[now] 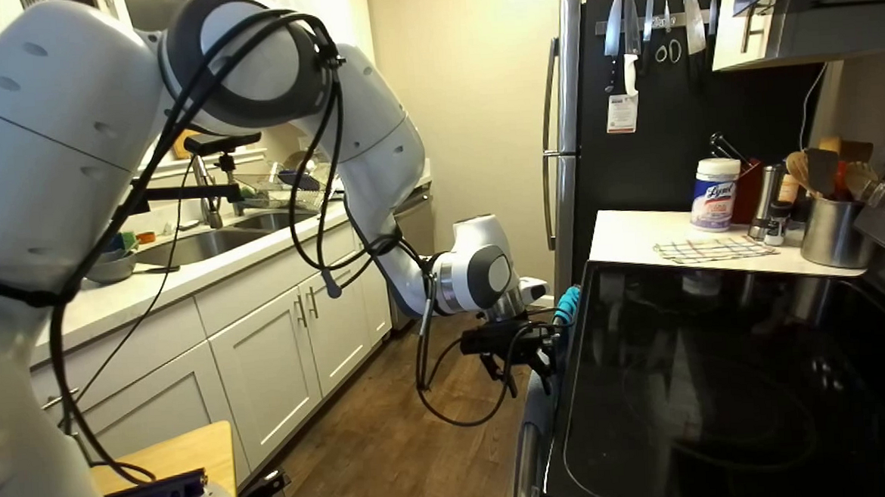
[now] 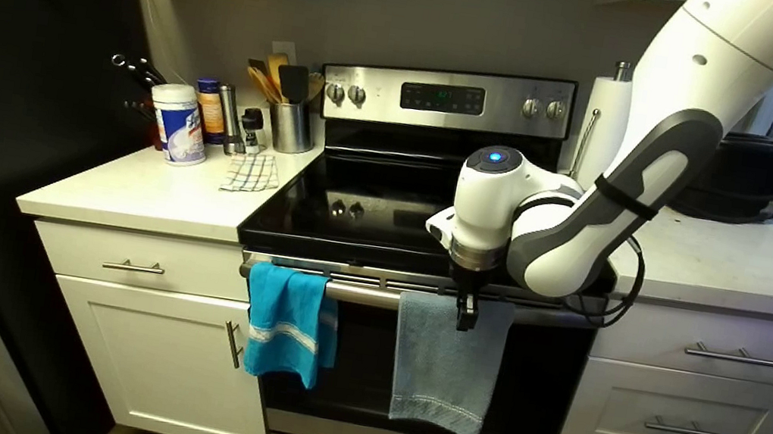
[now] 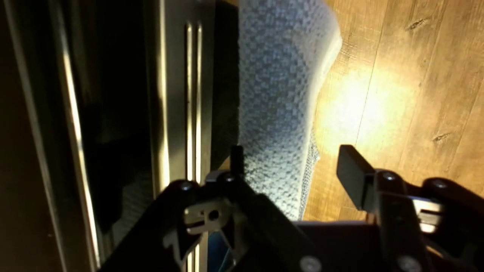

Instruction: Put light blue towel on top of the stovetop.

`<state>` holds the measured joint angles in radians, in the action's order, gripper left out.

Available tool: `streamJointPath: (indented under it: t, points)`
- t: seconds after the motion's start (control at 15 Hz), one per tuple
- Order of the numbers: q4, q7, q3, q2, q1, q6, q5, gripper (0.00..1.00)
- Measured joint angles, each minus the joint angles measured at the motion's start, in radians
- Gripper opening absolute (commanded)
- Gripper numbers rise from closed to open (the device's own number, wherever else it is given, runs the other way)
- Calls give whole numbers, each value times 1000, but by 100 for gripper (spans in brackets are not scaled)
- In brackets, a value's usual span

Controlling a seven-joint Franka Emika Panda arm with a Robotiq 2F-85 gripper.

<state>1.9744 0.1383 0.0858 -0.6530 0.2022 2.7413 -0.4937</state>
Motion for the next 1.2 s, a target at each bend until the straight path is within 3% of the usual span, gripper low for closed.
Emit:
streamJointPath:
  t: [0.27, 0.87, 1.2]
  points:
    - [-2, 0, 17, 1, 1, 8, -12, 10]
    - [56, -119, 120, 14, 92, 119, -130, 9]
    - [155, -194, 188, 123, 167, 160, -157, 9]
